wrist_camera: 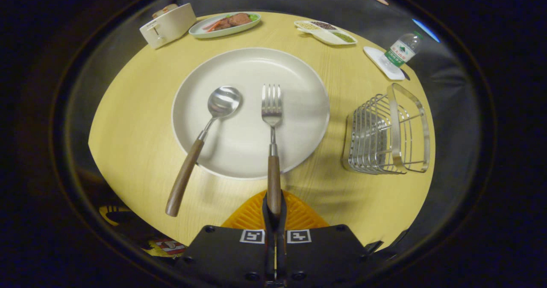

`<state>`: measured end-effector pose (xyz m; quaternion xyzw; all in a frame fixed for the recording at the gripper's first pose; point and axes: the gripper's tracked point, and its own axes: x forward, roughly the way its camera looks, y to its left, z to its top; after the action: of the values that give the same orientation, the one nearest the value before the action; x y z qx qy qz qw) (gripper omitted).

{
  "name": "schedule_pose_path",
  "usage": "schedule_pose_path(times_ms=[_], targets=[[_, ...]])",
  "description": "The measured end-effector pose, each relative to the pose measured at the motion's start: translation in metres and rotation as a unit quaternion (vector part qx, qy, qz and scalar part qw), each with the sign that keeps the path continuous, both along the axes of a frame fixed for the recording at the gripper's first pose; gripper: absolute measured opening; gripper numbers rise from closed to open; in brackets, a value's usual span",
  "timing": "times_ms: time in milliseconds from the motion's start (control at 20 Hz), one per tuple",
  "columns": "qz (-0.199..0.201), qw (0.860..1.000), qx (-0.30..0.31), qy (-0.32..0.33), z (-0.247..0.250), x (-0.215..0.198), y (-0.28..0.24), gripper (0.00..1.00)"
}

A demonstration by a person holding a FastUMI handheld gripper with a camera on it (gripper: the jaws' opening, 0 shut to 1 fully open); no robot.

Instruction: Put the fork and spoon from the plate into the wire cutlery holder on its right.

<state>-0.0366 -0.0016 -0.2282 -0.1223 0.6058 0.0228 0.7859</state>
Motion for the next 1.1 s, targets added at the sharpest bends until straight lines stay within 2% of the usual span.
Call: schedule_pose_path(times_ms=[350,600,800,1100], targets=[[-0.038,0.999,0.009,-0.036,0.051,-0.002,-0.018,0.05],[-0.078,0.995,-0.027,-0.049,0.113,-0.003,-0.060,0.05],[-0.109,0.991,-0.073,0.002,0.125,-0.018,-0.100,0.05],[-0.096,0.987,-0.092,0.090,0.109,-0.032,-0.113,0.06]])
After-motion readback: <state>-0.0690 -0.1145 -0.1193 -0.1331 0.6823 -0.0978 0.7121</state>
